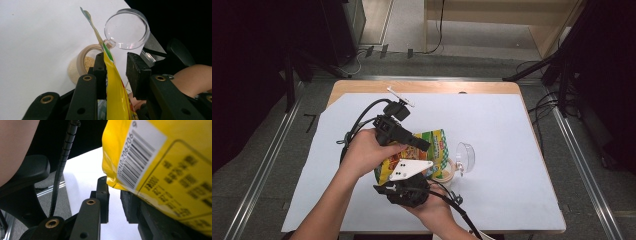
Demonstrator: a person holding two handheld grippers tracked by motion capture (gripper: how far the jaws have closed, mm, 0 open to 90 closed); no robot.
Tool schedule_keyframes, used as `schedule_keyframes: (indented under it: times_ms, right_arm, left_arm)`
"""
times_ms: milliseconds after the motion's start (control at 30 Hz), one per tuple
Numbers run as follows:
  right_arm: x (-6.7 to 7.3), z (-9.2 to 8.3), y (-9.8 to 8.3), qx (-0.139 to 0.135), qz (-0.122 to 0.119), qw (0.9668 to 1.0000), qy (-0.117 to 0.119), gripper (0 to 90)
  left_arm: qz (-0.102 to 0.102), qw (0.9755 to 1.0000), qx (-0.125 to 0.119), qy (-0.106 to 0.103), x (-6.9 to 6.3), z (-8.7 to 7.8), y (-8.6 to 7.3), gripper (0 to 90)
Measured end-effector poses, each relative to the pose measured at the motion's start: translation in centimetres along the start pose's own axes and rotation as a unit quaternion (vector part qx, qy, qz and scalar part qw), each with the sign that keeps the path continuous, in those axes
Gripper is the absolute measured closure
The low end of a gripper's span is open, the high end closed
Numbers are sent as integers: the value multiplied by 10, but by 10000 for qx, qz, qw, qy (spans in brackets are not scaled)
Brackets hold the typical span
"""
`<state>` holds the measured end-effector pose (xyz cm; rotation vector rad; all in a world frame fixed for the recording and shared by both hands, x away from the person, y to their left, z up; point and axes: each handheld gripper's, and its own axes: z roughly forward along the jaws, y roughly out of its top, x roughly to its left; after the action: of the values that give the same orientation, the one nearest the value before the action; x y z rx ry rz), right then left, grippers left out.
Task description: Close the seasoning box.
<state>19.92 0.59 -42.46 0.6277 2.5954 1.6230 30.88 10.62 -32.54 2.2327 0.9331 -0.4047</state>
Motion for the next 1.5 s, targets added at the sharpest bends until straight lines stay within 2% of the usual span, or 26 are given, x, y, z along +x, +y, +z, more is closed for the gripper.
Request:
schedule_keyframes:
  times_ms: [800,1500]
  right_arm:
    - [0,-2,1,-68,68,9999,43,749]
    - [0,0,-3,-138,-15,9999,-49,741]
  left_arm:
    - [6,10000,-28,62,1,-1,0,697]
    - [47,9998,87,171,-8,-2,-1,703]
